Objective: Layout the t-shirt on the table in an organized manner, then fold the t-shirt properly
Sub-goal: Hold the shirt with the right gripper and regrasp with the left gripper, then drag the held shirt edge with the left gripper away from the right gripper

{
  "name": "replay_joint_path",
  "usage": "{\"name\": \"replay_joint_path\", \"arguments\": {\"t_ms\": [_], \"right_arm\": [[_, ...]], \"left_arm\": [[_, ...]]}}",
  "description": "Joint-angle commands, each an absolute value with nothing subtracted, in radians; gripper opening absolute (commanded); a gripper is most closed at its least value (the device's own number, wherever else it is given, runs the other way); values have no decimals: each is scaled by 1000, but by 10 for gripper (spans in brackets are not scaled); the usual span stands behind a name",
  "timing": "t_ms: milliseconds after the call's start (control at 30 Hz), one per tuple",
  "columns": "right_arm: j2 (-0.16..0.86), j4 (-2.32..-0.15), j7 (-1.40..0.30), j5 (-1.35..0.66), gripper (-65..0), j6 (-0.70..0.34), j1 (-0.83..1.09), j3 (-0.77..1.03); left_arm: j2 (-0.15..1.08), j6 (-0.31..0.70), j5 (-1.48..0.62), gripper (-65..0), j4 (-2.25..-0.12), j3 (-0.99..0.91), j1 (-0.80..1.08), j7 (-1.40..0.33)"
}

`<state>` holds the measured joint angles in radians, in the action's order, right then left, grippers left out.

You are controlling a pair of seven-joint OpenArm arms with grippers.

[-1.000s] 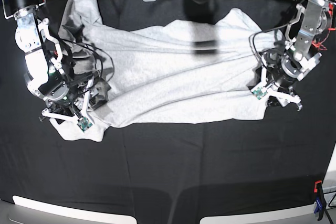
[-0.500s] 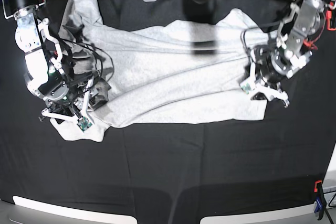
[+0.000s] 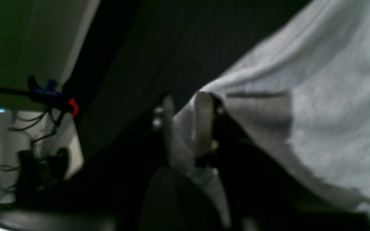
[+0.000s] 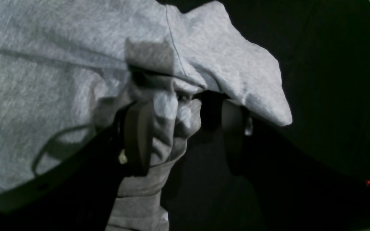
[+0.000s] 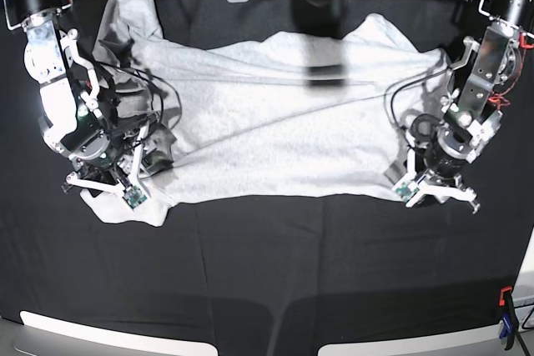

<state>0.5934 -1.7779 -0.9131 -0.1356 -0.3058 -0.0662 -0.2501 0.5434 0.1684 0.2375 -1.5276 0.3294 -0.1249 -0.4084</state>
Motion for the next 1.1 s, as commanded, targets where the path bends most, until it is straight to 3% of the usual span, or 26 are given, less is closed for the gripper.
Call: {"name": "replay_joint_path", "arguments": {"t_ms": [0, 33, 400, 500, 567, 900, 1067], "right_arm": [[607, -1797, -898, -134, -321, -299, -85, -242], [607, -1797, -898, -134, -321, -299, -85, -242], [606, -1797, -903, -135, -321, -299, -85, -242], [606, -1797, -923, -135, -321, -299, -85, -242], [606, -1797, -924, -135, -321, -299, -85, -242], [607, -1797, -922, -135, -321, -299, -85, -242], [607, -1797, -912, -135, -321, -299, -86, -242]], "left_arm": [[557, 153, 220, -621, -1544, 322, -142, -392], [558, 154, 193, -649, -1544, 322, -141, -392], [557, 154, -70, -647, -1544, 322, -133, -564], [557, 168, -298, -493, -1544, 322, -130, -759], [554, 206, -384, -477, -1544, 322, -111, -847], [544, 215, -403, -481, -1553, 322, 139, -986], [546, 244, -406, -491, -1727, 322, 271, -1065]]}}
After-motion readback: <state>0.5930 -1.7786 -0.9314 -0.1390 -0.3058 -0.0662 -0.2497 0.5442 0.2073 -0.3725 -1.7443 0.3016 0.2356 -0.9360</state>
